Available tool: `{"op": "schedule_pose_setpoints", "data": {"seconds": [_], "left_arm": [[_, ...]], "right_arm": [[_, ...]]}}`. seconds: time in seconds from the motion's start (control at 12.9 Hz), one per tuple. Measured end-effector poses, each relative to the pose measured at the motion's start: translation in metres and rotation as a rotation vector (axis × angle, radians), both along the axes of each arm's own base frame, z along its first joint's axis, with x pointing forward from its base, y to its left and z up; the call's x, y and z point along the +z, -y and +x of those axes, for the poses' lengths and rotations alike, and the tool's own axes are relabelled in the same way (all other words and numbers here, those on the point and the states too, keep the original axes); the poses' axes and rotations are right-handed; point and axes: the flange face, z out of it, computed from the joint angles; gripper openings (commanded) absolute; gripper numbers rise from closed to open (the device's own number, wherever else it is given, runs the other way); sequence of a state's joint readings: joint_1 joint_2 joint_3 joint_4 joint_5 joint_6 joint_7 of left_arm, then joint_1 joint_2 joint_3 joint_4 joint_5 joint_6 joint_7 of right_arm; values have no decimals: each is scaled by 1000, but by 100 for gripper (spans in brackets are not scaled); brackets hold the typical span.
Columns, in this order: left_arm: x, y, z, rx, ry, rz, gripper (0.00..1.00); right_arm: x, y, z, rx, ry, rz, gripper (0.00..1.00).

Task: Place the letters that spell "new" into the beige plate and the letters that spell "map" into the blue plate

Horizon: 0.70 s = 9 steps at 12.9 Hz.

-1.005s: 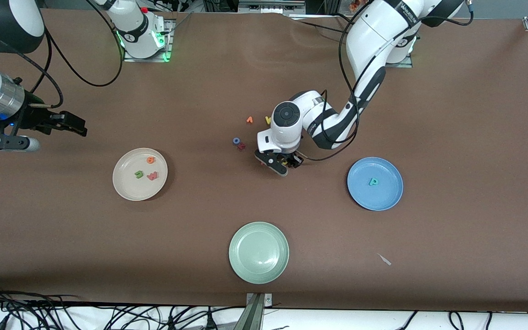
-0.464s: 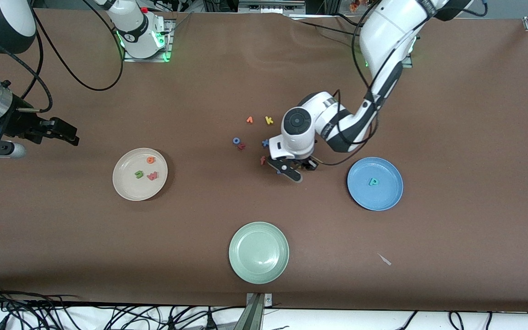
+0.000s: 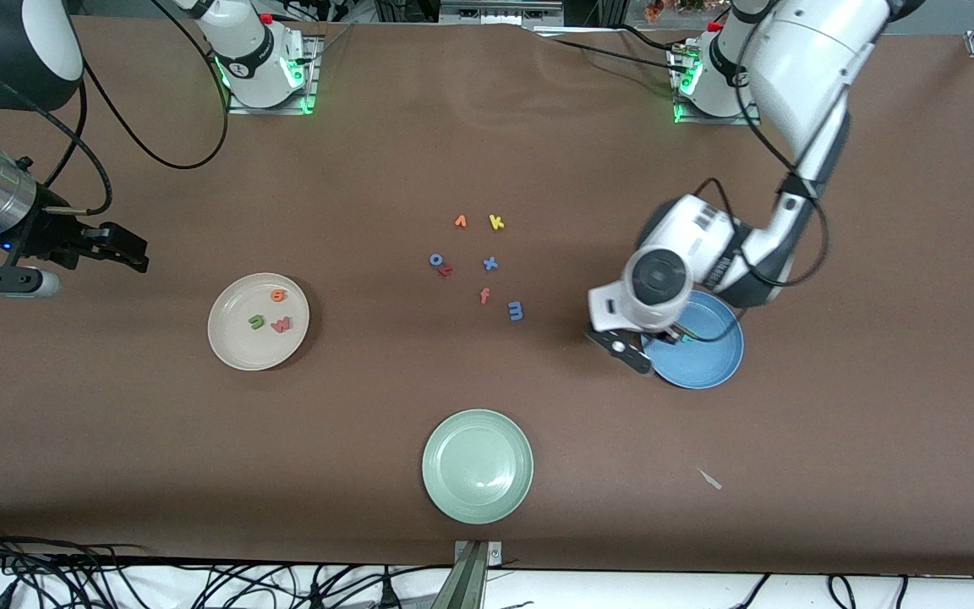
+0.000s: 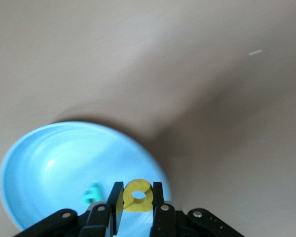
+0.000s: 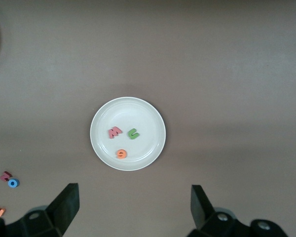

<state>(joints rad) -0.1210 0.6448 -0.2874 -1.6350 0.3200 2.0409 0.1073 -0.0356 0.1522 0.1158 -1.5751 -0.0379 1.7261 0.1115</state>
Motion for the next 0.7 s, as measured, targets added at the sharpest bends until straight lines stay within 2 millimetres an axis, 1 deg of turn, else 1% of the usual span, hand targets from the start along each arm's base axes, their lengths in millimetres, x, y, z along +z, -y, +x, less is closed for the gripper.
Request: {"op": "schedule_pose_setpoints", "data": {"seconds": [0.08,0.15,0.31,0.39,0.54,0.7], "left_arm": [[-8,-17,5,0,-3,-12,35],[-18,-25,6,0,-5,-21,99],[-31,-24,5,-3,-5,-34,100],[-31,-20,5,-8,-3,-38,100],[-24,-10,5,-13,7,-52,100],[-9,13,2,25,22,-94,100]], "right_arm": [[-1,0,0,0,-2,0,100],[-2,0,0,0,-3,0,100],[-3,0,1,0,-5,0,100],[-3,0,1,0,-6,0,100],[-4,0,1,0,-7,0,100],[-4,0,1,0,-7,0,100]]}}
